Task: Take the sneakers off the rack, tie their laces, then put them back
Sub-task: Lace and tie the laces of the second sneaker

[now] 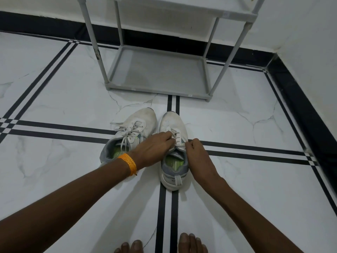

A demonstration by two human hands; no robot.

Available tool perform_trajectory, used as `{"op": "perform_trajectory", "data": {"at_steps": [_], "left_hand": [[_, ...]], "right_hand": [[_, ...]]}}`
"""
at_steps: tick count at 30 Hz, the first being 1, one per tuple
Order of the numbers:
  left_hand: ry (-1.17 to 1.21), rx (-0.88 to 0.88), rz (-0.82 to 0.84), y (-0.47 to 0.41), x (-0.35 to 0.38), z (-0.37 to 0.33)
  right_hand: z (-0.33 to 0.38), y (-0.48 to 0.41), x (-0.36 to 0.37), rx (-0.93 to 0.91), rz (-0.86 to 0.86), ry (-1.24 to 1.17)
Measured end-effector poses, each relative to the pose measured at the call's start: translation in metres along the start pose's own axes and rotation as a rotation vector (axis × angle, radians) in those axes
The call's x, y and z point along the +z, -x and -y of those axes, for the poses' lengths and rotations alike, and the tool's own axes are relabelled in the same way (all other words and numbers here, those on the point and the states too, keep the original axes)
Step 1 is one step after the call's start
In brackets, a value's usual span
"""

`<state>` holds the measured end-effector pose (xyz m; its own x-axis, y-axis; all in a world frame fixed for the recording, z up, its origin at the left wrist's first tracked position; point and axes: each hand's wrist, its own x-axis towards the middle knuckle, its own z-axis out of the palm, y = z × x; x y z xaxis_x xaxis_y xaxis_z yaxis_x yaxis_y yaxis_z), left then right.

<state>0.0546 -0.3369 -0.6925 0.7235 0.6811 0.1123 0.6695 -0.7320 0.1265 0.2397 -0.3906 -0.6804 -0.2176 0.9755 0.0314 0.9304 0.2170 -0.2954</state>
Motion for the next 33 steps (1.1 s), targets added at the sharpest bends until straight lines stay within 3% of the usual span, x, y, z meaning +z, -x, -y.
{"op": "perform_trajectory", "data": {"at_steps": [4, 12, 22, 25, 29, 33], "left_hand": [[-0.153, 0.102, -0.064, 0.002, -0.008, -0.003], [-0.236, 0.126, -0.103, 0.003, -0.008, 0.008], [-0.161, 0.005, -0.036, 0.003, -0.004, 0.001], [0.075, -0.177, -0.043, 0.006, -0.027, 0.002], [0.311, -0.583, -0.054, 0.035, -0.074, 0.048], [0.573, -0.948, 0.329, 0.086, -0.080, 0.099]], "right_hand": [[0.008, 0.002, -0.001, 0.167, 0.015, -0.037], [0.006, -0.005, -0.001, 0.047, 0.019, 0.273], [-0.002, -0.008, 0.005, 0.046, 0.053, 0.225], [-0.008, -0.010, -0.003, 0.066, 0.067, 0.081], [-0.006, -0.014, -0.015, 0.335, 0.201, -0.375], [0.006, -0.016, -0.008, 0.390, 0.294, -0.384]]}}
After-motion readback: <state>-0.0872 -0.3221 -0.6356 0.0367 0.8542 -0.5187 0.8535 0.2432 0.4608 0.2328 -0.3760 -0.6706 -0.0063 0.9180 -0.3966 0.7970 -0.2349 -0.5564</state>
